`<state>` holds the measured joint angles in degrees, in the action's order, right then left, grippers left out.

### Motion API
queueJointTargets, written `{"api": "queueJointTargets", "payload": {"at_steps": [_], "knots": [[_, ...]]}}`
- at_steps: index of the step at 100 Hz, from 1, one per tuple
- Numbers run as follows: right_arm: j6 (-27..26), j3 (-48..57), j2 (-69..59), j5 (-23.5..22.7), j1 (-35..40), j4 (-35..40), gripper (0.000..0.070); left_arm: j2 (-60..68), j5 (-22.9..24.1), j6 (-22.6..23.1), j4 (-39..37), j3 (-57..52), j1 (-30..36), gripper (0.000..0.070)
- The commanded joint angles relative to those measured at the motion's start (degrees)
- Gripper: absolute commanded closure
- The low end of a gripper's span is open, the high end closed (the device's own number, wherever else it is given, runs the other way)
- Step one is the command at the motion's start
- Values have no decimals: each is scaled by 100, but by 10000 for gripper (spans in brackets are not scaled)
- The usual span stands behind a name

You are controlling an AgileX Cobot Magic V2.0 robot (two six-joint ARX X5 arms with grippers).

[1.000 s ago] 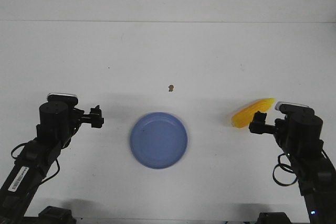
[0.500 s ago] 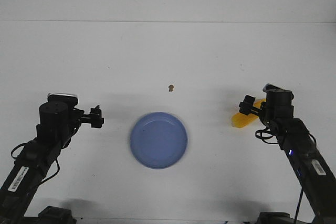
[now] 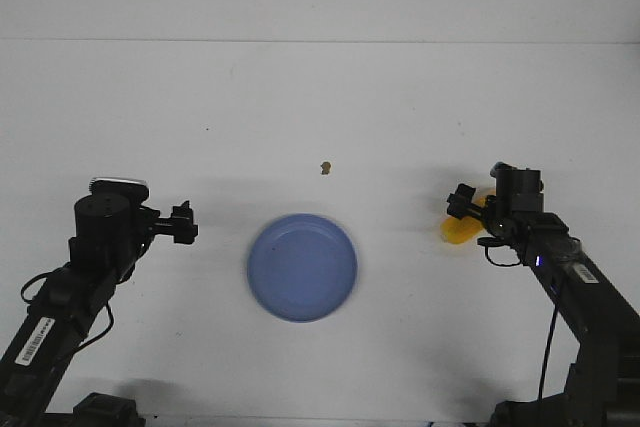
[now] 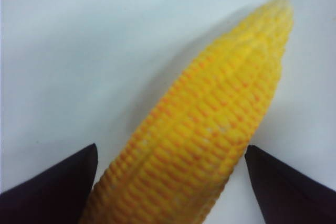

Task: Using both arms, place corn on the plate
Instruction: 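Lower the right gripper over the yellow corn and close on it, then lift the corn and carry it over the blue plate with the right gripper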

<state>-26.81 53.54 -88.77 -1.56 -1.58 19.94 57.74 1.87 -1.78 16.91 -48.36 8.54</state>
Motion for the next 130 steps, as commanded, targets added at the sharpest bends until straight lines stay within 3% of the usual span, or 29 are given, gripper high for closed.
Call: {"api": "queueJointTargets", "payload": {"at_steps": [1,10,14,17,39,75,89,107,122,130], "knots": [[-44,87,-136,-11,9,-22,202,46,17,92,-31,-79,11,143],[-17,87,-129,-20,13,-22,484,46,17,92,-33,-79,11,143],[-9,87,-116,-44,13,-22,555,46,17,92,-33,-79,11,143],[7,87,-98,-105,13,-22,571,46,17,92,-33,-79,11,143],[299,144,227,-752,308,24,565,46,17,92,-46,-79,11,143],[243,164,798,-710,2684,-234,565,46,17,92,-57,-79,11,143],[199,164,756,-273,3582,-562,561,46,17,90,-63,-79,11,143],[223,164,597,59,4133,-841,354,46,17,87,-63,-79,11,143],[260,164,398,-9,4223,-833,342,46,17,70,-63,-79,11,144],[260,164,306,-11,4251,-822,281,46,15,70,-63,-79,11,143]]}}
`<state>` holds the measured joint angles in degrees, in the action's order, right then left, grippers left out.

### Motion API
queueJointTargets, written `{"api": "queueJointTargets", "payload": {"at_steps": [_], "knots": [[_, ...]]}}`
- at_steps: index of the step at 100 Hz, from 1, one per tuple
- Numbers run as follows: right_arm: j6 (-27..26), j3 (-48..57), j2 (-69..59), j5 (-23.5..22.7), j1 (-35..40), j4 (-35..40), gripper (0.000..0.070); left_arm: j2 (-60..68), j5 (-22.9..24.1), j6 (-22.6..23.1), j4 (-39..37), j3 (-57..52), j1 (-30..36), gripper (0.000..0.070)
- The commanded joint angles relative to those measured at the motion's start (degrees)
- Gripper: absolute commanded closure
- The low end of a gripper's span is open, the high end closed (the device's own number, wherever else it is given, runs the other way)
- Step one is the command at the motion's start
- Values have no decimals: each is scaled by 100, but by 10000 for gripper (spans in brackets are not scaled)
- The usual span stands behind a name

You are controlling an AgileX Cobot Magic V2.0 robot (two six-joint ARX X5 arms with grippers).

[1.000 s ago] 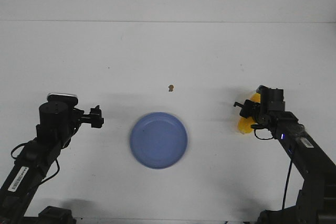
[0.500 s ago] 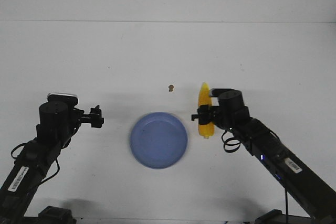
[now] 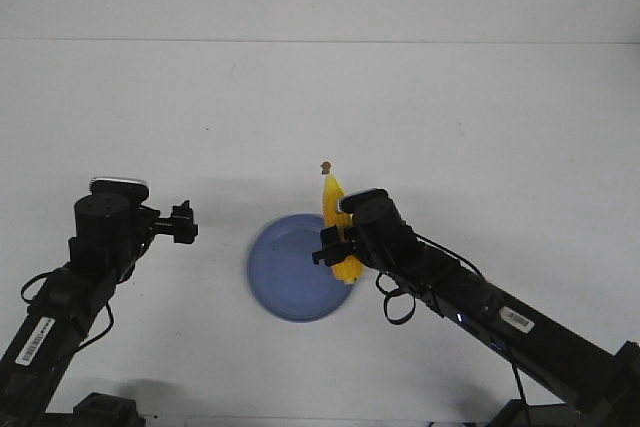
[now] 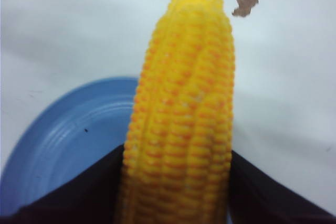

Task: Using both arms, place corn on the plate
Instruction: 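Lift the corn and carry it over the blue plate with the right gripper, then lower the corn onto the plate and open the right gripper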

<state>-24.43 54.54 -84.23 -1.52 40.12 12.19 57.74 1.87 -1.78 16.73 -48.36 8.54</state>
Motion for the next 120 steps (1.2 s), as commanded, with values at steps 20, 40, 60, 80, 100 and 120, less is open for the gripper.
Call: {"api": "queueJointTargets", "payload": {"at_steps": [20,40,60,80,100,120], "knots": [[28,63,-179,-11,81,-22,175,46,15,68,-44,-79,11,143],[48,63,-164,9,52,-42,175,44,15,70,-44,-79,11,144],[466,63,251,216,-302,-20,175,33,15,70,-50,-79,11,160],[1134,63,1187,782,-1067,328,175,-94,17,37,-227,-79,7,159],[1917,59,2385,951,-2120,890,175,-420,17,22,-474,-76,-92,160],[2302,-238,3534,505,-3307,1051,175,-892,15,24,-481,-42,-367,160]]}}
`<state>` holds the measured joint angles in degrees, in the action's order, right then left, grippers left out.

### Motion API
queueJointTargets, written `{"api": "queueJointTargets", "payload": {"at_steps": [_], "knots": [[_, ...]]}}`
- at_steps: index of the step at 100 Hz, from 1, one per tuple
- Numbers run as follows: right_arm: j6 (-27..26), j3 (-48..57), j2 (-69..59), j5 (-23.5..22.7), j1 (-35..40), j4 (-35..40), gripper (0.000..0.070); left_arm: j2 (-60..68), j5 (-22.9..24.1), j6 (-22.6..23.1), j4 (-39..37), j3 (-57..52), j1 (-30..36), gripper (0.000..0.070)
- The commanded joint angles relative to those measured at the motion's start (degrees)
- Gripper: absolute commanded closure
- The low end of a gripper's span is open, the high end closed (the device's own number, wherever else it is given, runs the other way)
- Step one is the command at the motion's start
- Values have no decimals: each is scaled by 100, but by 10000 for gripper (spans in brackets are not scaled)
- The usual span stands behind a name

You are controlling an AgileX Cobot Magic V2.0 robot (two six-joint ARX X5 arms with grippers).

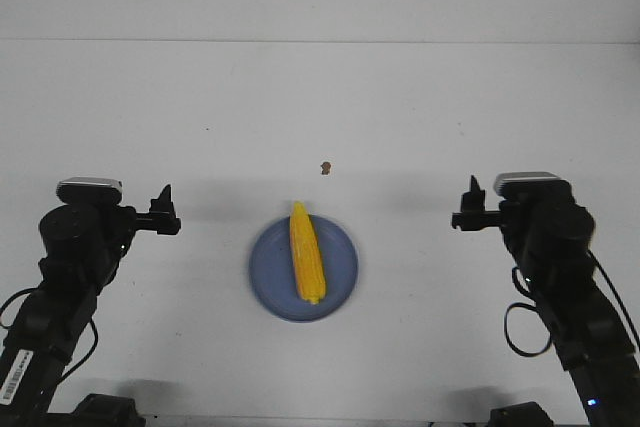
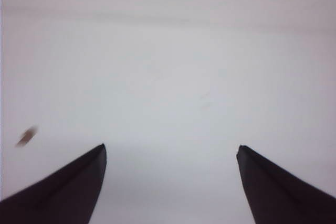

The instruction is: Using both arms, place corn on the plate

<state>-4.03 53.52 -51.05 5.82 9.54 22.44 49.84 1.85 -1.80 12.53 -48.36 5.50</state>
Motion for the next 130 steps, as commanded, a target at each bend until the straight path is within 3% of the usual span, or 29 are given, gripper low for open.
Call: {"api": "queueJointTargets", "payload": {"at_steps": [1,14,38,55,68,76,83,90,99,130], "knots": [[262,-170,280,-291,-308,33,175,-129,20,26,-61,-35,-79,160],[280,-675,1058,-758,-861,57,175,-518,17,26,-68,151,-195,160],[264,-1508,2426,-748,-1062,713,176,-1550,13,-2,-105,1049,-197,161],[195,-1818,3032,-737,-1062,975,176,-2365,11,-278,129,1598,-195,165],[201,-1829,3250,-728,-1062,883,176,-2691,11,-374,291,1655,-195,226],[214,-1829,3270,-695,-1062,798,181,-2817,11,-358,284,1655,-195,327],[214,-1829,3268,-691,-1062,754,259,-2874,11,-332,291,1655,-195,491],[214,-1829,3268,-691,-1062,728,451,-2900,11,-315,291,1655,-195,693],[221,-1829,3268,-686,-1062,717,700,-2898,11,-317,291,1655,-195,694],[219,-1829,3263,-693,-1062,695,700,-2900,11,-319,275,1650,-195,684]]}}
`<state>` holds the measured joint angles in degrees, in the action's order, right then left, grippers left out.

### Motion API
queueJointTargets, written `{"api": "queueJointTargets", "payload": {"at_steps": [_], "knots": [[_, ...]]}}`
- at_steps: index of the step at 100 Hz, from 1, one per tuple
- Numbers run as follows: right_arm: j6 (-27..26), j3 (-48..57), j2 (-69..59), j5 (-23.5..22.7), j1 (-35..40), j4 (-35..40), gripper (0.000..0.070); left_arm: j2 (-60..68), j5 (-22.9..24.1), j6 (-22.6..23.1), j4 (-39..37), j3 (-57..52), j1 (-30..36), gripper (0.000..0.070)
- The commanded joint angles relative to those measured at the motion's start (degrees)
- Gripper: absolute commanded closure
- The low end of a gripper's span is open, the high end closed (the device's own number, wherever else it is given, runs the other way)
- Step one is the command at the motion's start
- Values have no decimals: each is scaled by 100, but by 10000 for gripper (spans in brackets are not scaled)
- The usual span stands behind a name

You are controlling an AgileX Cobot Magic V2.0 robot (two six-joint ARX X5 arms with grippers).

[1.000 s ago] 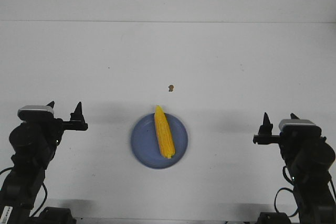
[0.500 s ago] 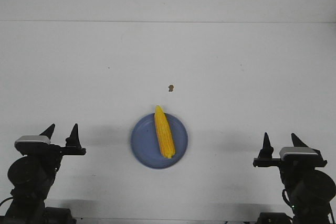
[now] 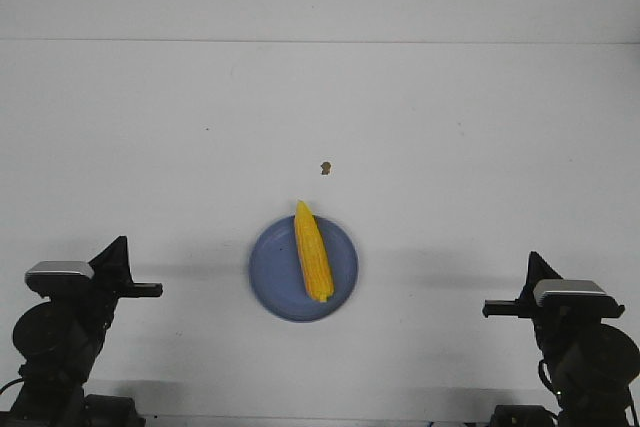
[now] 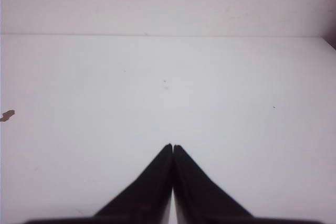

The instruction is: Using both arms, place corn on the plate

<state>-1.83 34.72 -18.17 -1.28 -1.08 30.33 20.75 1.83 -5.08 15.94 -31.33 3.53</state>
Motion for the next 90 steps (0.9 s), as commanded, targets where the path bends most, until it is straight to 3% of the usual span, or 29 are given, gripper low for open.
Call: {"api": "queueJointTargets", "payload": {"at_steps": [1,90], "knots": [[-2,50,-24,20,0,-96,700,9,13,9,-70,-52,2,684],[-2,50,-24,17,0,-98,700,-170,22,101,-337,85,-9,684]]}}
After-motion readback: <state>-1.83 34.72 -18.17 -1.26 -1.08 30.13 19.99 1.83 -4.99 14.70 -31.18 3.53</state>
